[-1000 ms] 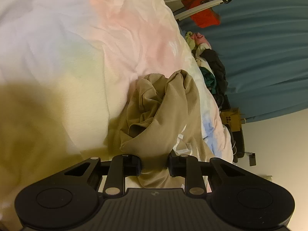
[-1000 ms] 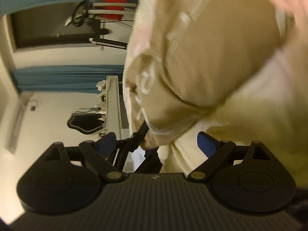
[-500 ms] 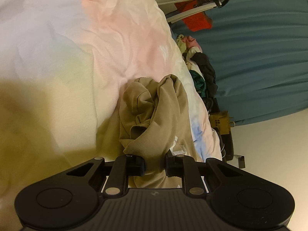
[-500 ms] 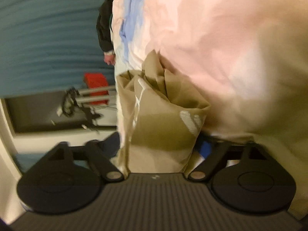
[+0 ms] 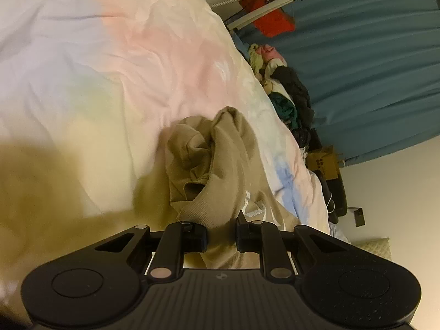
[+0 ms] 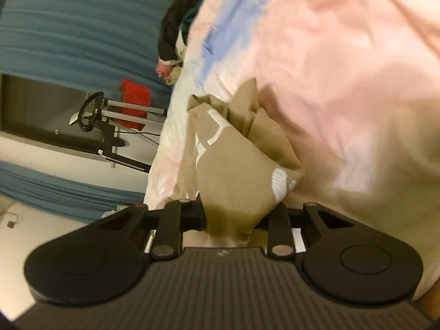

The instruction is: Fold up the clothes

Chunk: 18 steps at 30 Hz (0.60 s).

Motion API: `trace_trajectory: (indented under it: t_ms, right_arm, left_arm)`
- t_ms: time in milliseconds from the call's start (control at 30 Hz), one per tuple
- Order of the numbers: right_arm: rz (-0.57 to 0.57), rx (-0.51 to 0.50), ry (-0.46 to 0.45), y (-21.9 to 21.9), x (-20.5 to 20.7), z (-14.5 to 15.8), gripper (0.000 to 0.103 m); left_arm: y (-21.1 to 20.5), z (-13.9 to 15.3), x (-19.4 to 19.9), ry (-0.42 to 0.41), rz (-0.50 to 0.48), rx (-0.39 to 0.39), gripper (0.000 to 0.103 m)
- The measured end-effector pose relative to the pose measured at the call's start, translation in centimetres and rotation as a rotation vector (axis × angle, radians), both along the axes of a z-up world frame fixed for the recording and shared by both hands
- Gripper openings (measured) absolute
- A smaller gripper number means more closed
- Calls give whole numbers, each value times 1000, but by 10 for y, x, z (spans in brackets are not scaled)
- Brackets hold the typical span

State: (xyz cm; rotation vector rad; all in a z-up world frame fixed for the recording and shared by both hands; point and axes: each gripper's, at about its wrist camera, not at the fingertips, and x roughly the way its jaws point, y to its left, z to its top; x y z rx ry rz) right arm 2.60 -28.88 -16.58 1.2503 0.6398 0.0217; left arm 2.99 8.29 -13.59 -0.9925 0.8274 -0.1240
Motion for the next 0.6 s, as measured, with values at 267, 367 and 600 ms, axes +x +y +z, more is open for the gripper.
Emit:
trace_trajectory:
  t_ms: [267, 367, 600]
  right_arm:
    - [-98, 20, -23, -57, -14, 48, 28]
    - [-165, 44, -4, -92, -7, 65, 28]
    - [-301, 26, 53, -183, 48, 84, 28]
  left_arm:
    - [-60, 58, 34, 31, -128, -17, 19]
    - [-109, 80, 71, 20, -224, 37, 19]
    - [-227, 103, 170, 20, -365, 124, 19]
